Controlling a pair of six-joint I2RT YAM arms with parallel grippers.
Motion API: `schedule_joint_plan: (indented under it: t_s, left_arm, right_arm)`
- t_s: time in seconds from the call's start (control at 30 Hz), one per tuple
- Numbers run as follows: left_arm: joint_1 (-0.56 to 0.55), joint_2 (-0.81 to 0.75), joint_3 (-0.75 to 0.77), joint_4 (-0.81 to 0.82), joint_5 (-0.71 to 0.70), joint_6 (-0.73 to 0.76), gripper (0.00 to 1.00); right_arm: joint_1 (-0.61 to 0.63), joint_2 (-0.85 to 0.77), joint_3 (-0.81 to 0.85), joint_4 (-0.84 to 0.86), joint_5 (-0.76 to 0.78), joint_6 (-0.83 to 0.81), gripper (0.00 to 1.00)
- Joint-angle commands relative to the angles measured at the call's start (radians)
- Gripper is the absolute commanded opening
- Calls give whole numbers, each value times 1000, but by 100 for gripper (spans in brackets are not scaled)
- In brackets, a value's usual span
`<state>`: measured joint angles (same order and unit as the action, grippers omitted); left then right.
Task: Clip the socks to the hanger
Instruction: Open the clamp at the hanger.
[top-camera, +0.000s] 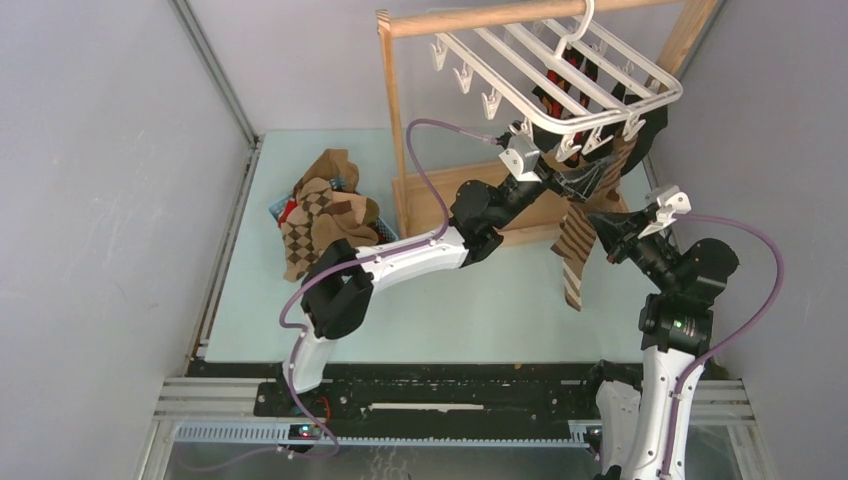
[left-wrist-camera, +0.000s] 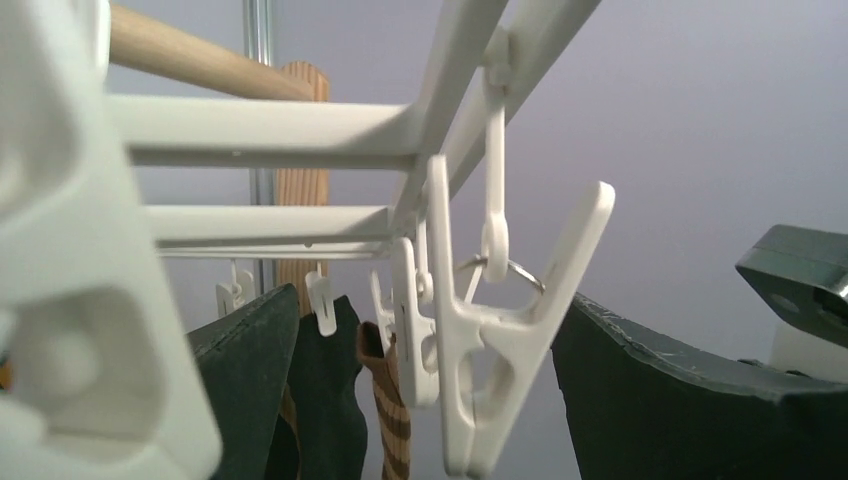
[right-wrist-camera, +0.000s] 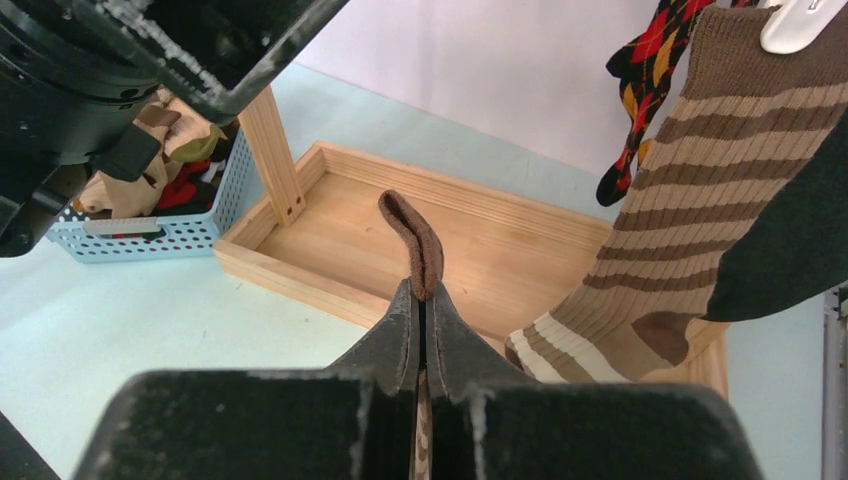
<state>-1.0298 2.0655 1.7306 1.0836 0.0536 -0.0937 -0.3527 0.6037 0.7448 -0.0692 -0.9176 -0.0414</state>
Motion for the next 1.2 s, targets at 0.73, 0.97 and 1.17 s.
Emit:
schedule_joint_plan:
  t_s: [0.73,0.97,1.17]
  left_arm:
    - [-27,74,256,-139,-41,57,74]
    - [-28,78,271,-170,-47,55,71]
    - [-29,80,278,-178,-46,53,63]
  right_arm:
    - [21,-31,4,23,23,77,0]
    - [21,-32,4,22,23,81,0]
    - [21,-32,4,21,22,81,0]
